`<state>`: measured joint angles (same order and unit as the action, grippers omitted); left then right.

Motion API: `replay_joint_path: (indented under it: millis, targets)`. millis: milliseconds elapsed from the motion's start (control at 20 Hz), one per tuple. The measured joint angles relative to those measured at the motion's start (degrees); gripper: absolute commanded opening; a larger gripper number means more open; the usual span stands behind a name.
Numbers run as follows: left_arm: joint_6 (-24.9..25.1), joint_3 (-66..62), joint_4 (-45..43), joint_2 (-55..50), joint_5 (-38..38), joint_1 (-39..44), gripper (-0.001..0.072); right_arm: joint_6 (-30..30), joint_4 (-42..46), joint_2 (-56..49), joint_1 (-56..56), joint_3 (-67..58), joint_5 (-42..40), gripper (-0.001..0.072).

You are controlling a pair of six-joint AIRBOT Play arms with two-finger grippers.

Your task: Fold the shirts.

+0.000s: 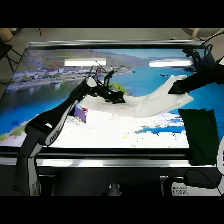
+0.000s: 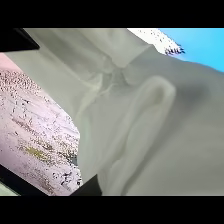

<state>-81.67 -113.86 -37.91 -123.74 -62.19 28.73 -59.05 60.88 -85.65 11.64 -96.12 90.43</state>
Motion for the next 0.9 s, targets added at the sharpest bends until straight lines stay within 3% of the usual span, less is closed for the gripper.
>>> replay_joint_path:
  millis: [400,600,750,900]
  targets:
    - [-4.7,-1.3,11.6,-5.9,9.7,10.0,0.0021,-1.6,-2.4,8.6,-2.4,-0.3,2.9,0.0025]
    - [-3.4,-1.4,20.8,-6.6,14.4,12.9,0.0017,-2.2,-1.3,9.5,-4.9,-0.3,3.0,0.0025]
    - [-3.3,-1.4,17.0,-4.2,13.1,10.7,0.0017,-2.6,-0.2,9.1,-5.4,-0.3,1.5,0.0024]
    - [-5.3,-1.4,2.4,1.5,4.3,4.9,0.0018,-2.9,0.2,7.6,-5.6,-0.3,-0.5,0.0024]
